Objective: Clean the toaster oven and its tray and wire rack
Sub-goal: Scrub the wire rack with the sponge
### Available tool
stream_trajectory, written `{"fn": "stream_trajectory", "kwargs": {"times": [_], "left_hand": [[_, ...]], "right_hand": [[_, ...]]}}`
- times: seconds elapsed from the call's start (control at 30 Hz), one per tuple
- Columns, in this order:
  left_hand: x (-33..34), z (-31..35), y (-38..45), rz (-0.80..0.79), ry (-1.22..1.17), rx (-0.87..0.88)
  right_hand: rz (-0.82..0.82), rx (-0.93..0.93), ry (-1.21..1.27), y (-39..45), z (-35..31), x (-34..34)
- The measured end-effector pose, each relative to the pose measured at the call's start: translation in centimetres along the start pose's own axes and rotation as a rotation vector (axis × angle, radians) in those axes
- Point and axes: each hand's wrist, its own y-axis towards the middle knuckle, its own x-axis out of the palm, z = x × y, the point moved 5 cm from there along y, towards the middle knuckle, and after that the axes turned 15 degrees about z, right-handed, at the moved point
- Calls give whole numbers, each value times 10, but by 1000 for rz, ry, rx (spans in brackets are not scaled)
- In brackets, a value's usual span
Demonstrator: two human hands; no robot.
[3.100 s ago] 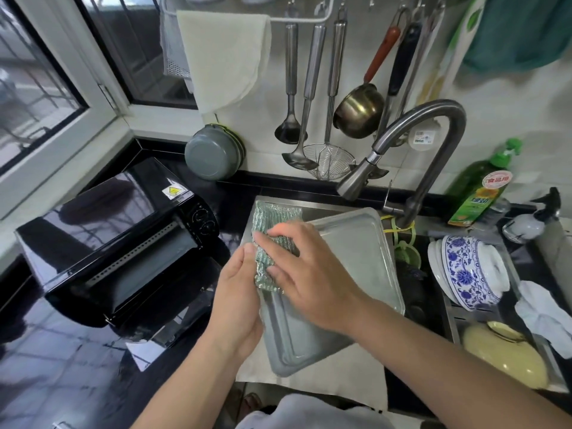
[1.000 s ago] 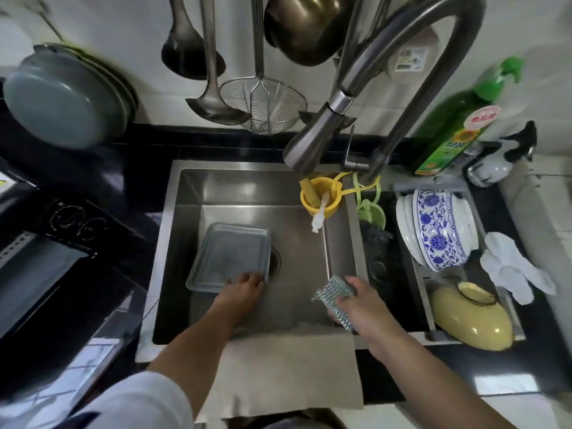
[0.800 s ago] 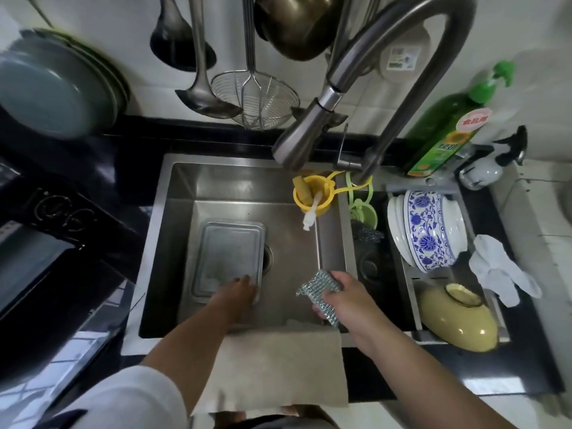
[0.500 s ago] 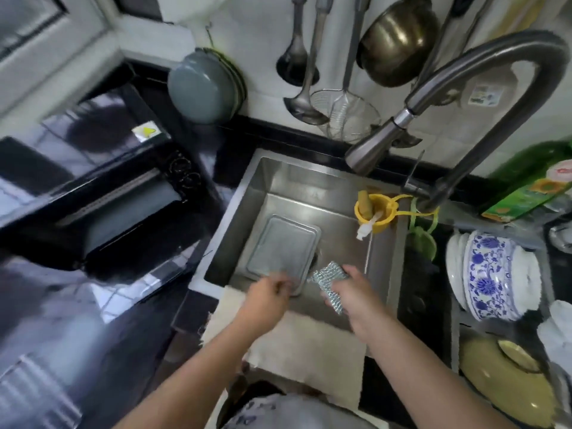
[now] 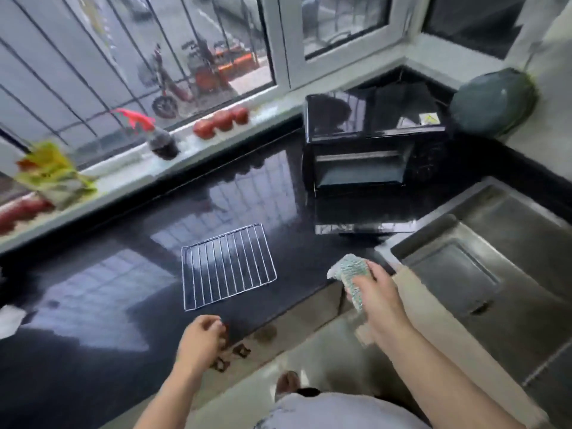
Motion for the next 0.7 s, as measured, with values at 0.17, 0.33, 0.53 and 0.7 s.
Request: {"fn": "stream_trajectory", "kwargs": {"times": [0.17,0.33,0.53,0.7], "left_hand": [[-37,9,112,210,333,132],[-24,15,160,107,398,119],[-13,0,178,107,280,75],[-7,9,140,80,-463,-55]], "right_hand": [[54,12,80,-18,24,31],[142,51,84,-34,41,39],[249,89,215,-25,35,28],[264,181,287,-19,47,15]]}}
